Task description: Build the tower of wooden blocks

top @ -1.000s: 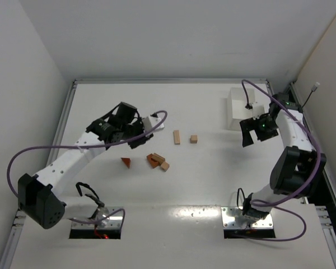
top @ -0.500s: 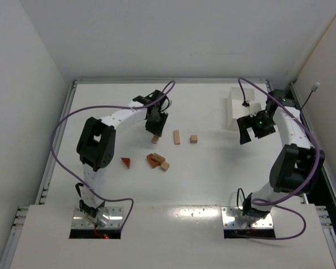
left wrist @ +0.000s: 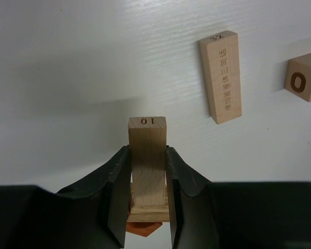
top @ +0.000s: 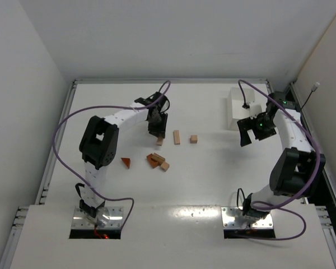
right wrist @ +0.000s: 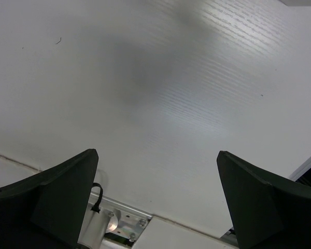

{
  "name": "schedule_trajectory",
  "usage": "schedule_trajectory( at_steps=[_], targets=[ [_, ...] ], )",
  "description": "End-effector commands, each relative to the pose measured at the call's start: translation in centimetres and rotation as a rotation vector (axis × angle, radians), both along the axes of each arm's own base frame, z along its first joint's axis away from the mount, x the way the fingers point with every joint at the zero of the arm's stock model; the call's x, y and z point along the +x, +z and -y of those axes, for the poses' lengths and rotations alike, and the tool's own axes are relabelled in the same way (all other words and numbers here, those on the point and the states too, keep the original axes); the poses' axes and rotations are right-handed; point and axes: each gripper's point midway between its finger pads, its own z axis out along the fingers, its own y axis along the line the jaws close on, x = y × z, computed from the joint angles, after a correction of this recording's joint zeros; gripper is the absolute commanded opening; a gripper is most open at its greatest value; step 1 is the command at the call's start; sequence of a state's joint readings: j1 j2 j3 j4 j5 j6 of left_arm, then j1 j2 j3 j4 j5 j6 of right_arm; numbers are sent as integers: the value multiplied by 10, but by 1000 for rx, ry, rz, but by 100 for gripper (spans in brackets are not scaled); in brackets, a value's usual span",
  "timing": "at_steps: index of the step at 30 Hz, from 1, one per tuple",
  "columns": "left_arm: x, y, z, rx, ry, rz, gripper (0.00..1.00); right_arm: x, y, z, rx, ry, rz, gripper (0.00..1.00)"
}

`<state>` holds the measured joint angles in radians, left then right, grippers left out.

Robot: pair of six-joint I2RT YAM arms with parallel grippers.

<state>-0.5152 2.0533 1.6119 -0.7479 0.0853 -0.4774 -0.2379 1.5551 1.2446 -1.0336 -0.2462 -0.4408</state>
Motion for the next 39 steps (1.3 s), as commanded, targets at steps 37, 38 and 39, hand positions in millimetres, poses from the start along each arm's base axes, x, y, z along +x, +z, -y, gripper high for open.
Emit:
schedule_trajectory(
  at_steps=[37,38,39],
  targets=[
    [28,-60,31,-97,123,-60,11,-7,16,-8,15,2,53,97],
    [32,-55,27,-103,133,-51,14,-7,16,-8,15,2,53,97],
    [30,-58,25,-98,134,-58,15,-7,16,-8,15,2,53,97]
  ],
)
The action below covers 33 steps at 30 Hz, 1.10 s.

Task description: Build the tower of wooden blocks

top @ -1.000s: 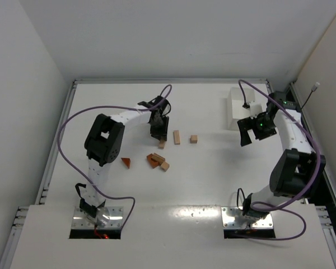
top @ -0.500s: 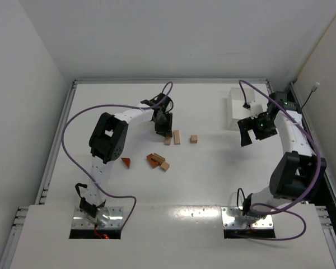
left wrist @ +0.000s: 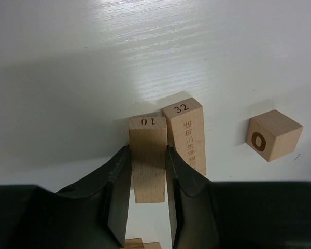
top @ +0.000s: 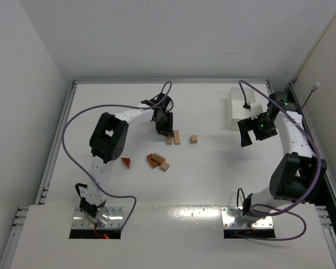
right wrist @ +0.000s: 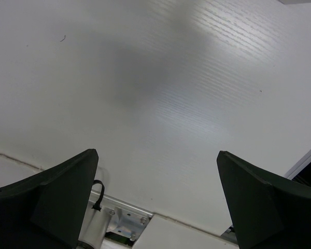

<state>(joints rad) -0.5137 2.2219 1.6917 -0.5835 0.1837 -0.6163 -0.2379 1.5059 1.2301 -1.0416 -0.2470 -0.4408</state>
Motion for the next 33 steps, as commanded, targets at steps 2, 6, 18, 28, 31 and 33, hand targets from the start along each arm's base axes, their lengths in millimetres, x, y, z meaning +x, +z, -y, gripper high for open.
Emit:
schedule_trajectory(
  at_steps=[2,6,18,28,31,33],
  targets=[
    [-4,-23,-18,55,43,-42,18,-1,7,-6,20,2,27,97],
    [-1,-22,-23,60,57,-31,28,-1,7,-6,20,2,27,97],
    [-1,-19,-40,66,87,-38,36,-1,7,-6,20,2,27,97],
    [-3,-3,-49,56,53,27,36,-6,-3,-7,29,2,-9,97],
    [-5,7,-49,43,32,54,38,-3,-5,-7,29,2,-10,97],
    [-6,10,-49,35,32,69,43,-3,-5,-7,29,2,-10,97]
  ],
)
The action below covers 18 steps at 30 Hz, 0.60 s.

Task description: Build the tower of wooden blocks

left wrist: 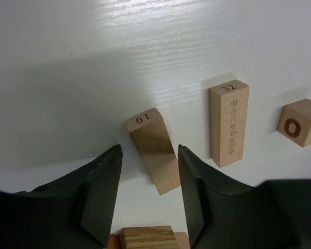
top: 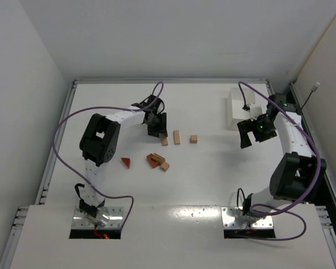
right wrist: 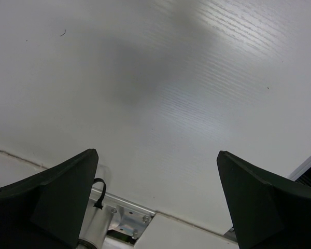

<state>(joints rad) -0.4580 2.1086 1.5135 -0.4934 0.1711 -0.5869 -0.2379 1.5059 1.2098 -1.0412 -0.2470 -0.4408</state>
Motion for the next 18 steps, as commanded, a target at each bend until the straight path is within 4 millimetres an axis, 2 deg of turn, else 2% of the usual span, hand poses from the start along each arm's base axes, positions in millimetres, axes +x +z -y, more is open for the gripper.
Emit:
schedule_trajectory(
  at_steps=[1,4,5,9,13,15,16,18],
  targets=[
    [-1,12,-13,29,-13,43,46,2,-2,-6,27,1,-1,97],
    [-3,18,-14,25,-21,61,55,2,-2,-7,36,3,1,97],
    [-3,18,-14,25,-21,61,55,2,-5,-7,38,3,-10,97],
    [0,40,-18,20,-7,123,52,4,-2,-7,36,3,-1,97],
    [-1,44,-29,52,10,132,36,5,-2,-9,36,12,-1,97],
    [-3,43,-33,68,7,137,32,5,-2,-9,36,12,-1,97],
    [-6,39,-36,82,11,128,23,5,-2,-9,36,12,-1,97],
    [-8,35,-47,116,31,110,13,5,-2,-9,36,12,-1,97]
  ],
)
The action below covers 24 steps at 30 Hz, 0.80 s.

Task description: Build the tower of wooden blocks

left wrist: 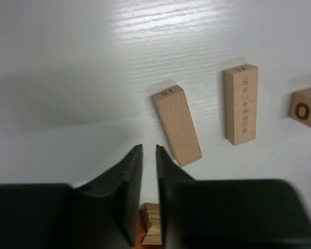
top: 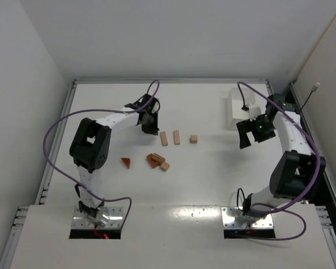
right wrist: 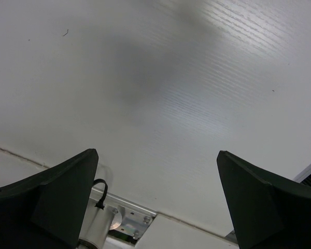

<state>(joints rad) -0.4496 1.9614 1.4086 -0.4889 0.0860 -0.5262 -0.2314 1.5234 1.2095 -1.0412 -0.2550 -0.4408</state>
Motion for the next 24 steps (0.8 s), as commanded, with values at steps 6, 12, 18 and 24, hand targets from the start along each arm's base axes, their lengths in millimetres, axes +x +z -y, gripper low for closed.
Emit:
schedule_trajectory(
  at_steps=[6,12,18,24],
  targets=[
    [-5,-24,-27,110,43,-71,0,6,2,-6,22,4,23,97],
    [0,-26,-15,111,24,-70,0,4,2,-5,13,2,23,97],
    [-2,-33,3,79,-17,-99,0,-1,0,-6,15,2,14,97],
    [-3,-36,18,54,-50,-111,0,-1,2,-6,13,2,23,97]
  ],
)
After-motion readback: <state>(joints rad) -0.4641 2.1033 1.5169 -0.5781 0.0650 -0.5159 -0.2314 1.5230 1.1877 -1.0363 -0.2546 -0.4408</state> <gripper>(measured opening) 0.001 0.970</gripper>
